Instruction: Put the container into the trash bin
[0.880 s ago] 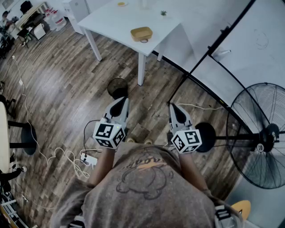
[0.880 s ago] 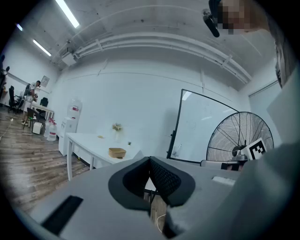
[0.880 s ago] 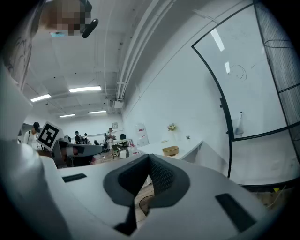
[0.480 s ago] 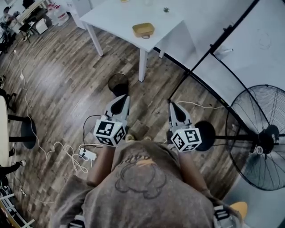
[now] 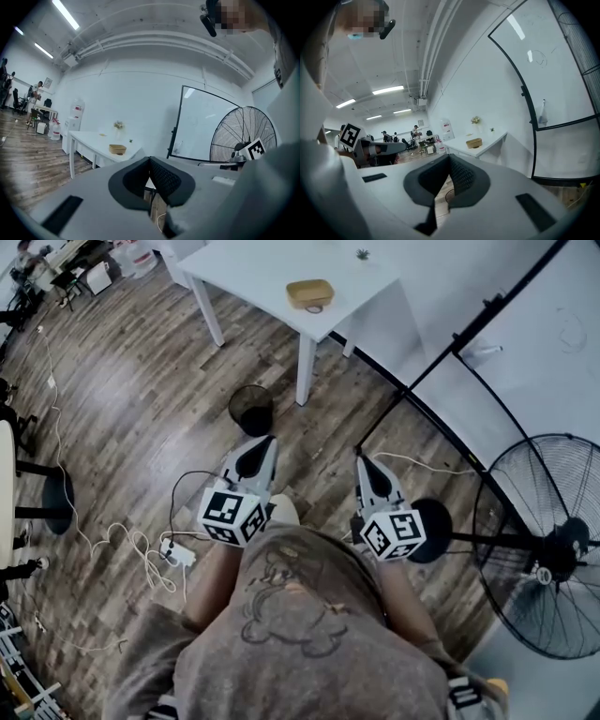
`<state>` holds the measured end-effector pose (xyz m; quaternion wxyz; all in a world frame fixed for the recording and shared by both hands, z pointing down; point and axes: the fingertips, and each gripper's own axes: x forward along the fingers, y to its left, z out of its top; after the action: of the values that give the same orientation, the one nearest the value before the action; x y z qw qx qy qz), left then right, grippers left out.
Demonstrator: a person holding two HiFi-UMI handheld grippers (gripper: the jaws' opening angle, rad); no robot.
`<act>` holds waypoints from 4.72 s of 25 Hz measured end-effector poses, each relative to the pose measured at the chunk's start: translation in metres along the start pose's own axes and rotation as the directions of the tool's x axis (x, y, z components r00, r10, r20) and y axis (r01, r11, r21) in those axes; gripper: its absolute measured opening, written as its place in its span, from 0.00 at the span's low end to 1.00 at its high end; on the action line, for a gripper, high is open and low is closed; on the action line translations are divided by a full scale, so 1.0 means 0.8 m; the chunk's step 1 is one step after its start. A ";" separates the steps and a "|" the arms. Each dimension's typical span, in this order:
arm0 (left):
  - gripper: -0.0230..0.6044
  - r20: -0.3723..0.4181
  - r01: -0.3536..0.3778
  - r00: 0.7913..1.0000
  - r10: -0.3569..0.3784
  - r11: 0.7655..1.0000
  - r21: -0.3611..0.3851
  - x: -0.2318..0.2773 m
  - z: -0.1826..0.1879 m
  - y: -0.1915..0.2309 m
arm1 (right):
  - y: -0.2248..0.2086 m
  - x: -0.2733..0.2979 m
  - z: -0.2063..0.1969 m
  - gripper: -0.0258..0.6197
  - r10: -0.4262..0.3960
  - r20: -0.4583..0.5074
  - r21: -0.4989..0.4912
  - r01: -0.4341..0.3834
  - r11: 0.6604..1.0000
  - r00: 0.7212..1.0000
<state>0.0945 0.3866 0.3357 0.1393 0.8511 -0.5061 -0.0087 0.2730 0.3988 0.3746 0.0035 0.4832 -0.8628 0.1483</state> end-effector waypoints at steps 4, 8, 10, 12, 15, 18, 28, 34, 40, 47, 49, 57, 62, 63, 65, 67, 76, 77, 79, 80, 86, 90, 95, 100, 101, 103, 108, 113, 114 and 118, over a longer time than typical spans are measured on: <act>0.04 -0.001 -0.010 1.000 0.010 1.000 0.008 0.023 0.002 0.004 | -0.021 0.014 0.013 0.03 0.002 0.016 0.009 -0.002 1.000 1.000; 0.04 0.005 -0.010 1.000 0.010 1.000 0.011 0.053 0.010 0.017 | -0.045 0.038 0.022 0.03 -0.014 0.020 0.016 0.014 1.000 1.000; 0.04 0.010 -0.008 1.000 0.008 1.000 0.007 0.068 0.013 0.027 | -0.053 0.050 0.021 0.03 -0.015 0.020 0.018 0.015 1.000 1.000; 0.04 0.012 -0.005 1.000 0.005 1.000 0.000 0.085 0.015 0.037 | -0.061 0.064 0.020 0.03 -0.020 0.017 0.020 0.019 1.000 1.000; 0.04 0.013 0.006 1.000 -0.006 1.000 -0.001 0.117 0.021 0.053 | -0.078 0.091 0.023 0.03 -0.030 0.012 0.019 0.030 0.999 0.999; 0.04 0.010 0.014 1.000 -0.014 1.000 0.001 0.151 0.028 0.072 | -0.092 0.124 0.032 0.03 -0.033 0.012 0.013 0.033 0.999 0.999; 0.04 -0.005 0.034 0.999 -0.034 0.999 -0.004 0.288 0.062 0.146 | -0.162 0.248 0.069 0.03 -0.046 -0.012 0.011 0.046 0.999 0.999; 0.04 -0.006 0.043 0.999 -0.043 0.999 -0.010 0.355 0.095 0.194 | -0.193 0.320 0.102 0.03 -0.061 -0.005 0.011 0.061 0.998 0.998; 0.04 -0.001 0.072 0.997 -0.072 0.997 -0.001 0.414 0.127 0.228 | -0.220 0.385 0.133 0.03 -0.086 0.009 0.008 0.085 0.996 0.996; 0.04 -0.009 0.092 0.996 -0.092 0.996 0.010 0.465 0.148 0.269 | -0.241 0.446 0.155 0.03 -0.124 0.029 0.013 0.124 0.992 0.992; 0.04 -0.010 0.102 0.995 -0.102 0.995 0.012 0.477 0.150 0.276 | -0.247 0.458 0.155 0.03 -0.134 0.035 0.016 0.133 0.991 0.990; 0.04 -0.016 0.125 0.992 -0.125 0.992 0.004 0.505 0.163 0.294 | -0.254 0.489 0.165 0.03 -0.149 0.029 0.018 0.148 0.989 0.988; 0.04 -0.019 0.125 0.992 -0.124 0.992 0.018 0.520 0.166 0.295 | -0.266 0.500 0.172 0.03 -0.154 0.024 0.012 0.153 0.988 0.988; 0.04 -0.018 0.124 0.992 -0.124 0.992 0.016 0.523 0.166 0.295 | -0.268 0.503 0.173 0.03 -0.151 0.022 0.013 0.151 0.988 0.988; 0.04 -0.015 0.121 0.993 -0.120 0.993 0.013 0.531 0.169 0.296 | -0.274 0.509 0.175 0.03 -0.143 0.019 0.013 0.143 0.990 0.989; 0.04 -0.011 0.116 0.993 -0.116 0.993 0.013 0.538 0.173 0.298 | -0.279 0.518 0.180 0.03 -0.132 0.020 0.008 0.132 0.991 0.991; 0.04 0.000 0.071 0.997 -0.071 0.997 0.007 0.569 0.180 0.312 | -0.299 0.557 0.194 0.03 -0.085 0.013 -0.006 0.085 0.996 0.996; 0.04 -0.001 0.070 0.998 -0.070 0.998 0.005 0.570 0.180 0.314 | -0.299 0.561 0.194 0.03 -0.081 0.012 -0.005 0.081 0.997 0.997; 0.04 -0.001 0.071 0.997 -0.071 0.997 -0.010 0.575 0.179 0.318 | -0.301 0.569 0.194 0.03 -0.074 0.010 -0.003 0.074 0.997 0.997; 0.04 -0.001 0.071 0.997 -0.071 0.997 -0.019 0.578 0.178 0.320 | -0.302 0.572 0.194 0.03 -0.070 0.009 -0.003 0.070 0.998 0.997; 0.17 -0.017 0.063 0.998 -0.064 0.997 -0.052 0.599 0.170 0.331 | -0.317 0.587 0.193 0.03 -0.053 0.004 -0.004 0.053 0.999 0.999; 0.29 -0.030 0.047 0.998 -0.050 0.995 -0.088 0.607 0.162 0.341 | -0.321 0.595 0.195 0.03 -0.050 -0.004 -0.003 0.050 0.999 0.999; 0.38 -0.042 0.022 0.999 -0.028 0.991 -0.128 0.619 0.150 0.355 | -0.330 0.602 0.193 0.03 -0.047 -0.008 0.005 0.047 0.999 0.999; 0.43 -0.068 -0.008 0.998 0.001 0.994 -0.107 0.638 0.139 0.373 | -0.338 0.605 0.188 0.03 -0.045 -0.010 0.012 0.046 0.999 0.999; 0.44 -0.076 -0.014 0.997 0.006 0.995 -0.100 0.643 0.136 0.377 | -0.339 0.605 0.187 0.03 -0.046 -0.012 0.014 0.047 0.999 0.999; 0.44 -0.094 -0.024 0.995 0.016 0.996 -0.088 0.653 0.131 0.387 | -0.339 0.605 0.189 0.03 -0.054 -0.020 0.020 0.054 0.998 0.998; 0.44 -0.145 -0.047 0.989 0.035 0.996 -0.080 0.682 0.107 0.418 | -0.346 0.604 0.187 0.03 -0.068 -0.027 0.026 0.069 0.997 0.997; 0.44 -0.213 -0.070 0.976 0.055 0.995 -0.064 0.713 0.074 0.444 | -0.358 0.599 0.185 0.03 -0.092 -0.040 0.030 0.093 0.995 0.995; 0.44 -0.225 -0.076 0.973 0.059 0.995 -0.068 0.719 0.068 0.449 | -0.360 0.598 0.185 0.03 -0.097 -0.043 0.028 0.098 0.995 0.994; 0.44 -0.278 -0.104 0.957 0.081 0.992 -0.067 0.742 0.042 0.470 | -0.371 0.595 0.184 0.03 -0.114 -0.048 0.023 0.115 0.993 0.992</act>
<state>0.0559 -0.3026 0.4710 0.2429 0.8130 -0.5205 0.0954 0.2875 -0.1812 0.3800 0.0257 0.5285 -0.8313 0.1701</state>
